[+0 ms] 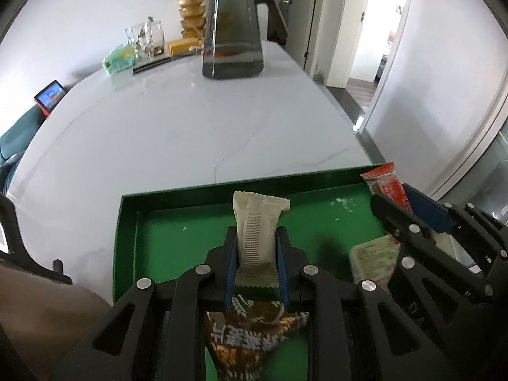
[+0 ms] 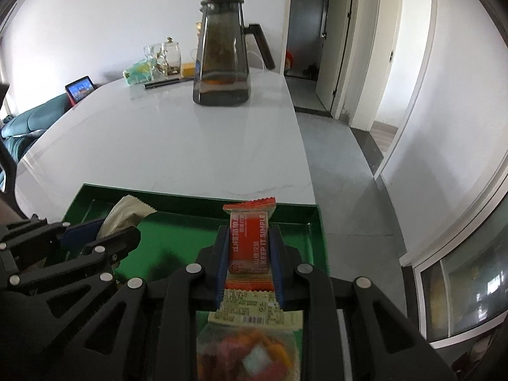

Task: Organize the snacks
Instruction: 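Lower the beige bar into the green tray with the left gripper while the right lowers the red bar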

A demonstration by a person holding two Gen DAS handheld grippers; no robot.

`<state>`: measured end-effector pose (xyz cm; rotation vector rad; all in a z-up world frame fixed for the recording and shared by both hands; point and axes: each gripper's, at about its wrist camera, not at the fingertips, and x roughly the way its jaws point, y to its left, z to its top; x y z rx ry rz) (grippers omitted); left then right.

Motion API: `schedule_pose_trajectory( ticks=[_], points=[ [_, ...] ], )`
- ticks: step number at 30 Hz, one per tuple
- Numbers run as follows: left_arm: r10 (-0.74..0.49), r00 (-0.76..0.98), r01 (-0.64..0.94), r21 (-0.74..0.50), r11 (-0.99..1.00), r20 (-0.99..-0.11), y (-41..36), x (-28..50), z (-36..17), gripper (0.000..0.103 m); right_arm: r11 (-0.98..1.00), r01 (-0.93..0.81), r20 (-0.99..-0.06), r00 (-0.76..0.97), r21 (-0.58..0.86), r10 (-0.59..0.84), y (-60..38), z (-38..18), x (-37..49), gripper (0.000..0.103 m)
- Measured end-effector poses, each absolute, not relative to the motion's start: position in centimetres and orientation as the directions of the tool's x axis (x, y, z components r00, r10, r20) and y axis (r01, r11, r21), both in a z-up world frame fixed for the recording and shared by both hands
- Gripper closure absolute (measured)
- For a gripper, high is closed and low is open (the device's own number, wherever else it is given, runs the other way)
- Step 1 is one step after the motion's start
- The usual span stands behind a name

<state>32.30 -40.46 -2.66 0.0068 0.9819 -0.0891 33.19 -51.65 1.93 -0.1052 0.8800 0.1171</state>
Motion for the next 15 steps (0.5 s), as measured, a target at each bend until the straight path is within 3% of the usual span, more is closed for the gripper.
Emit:
schedule_pose_trajectory(
  ticks=[15],
  points=[
    [-0.070,0.472,0.043,-0.056,0.998,-0.879,-40.0,34.1,-6.1,0.084,0.992,-0.125,-0.842,0.537,-0.026,0.045,-51.2,-1.0,35.8,0.103]
  ],
)
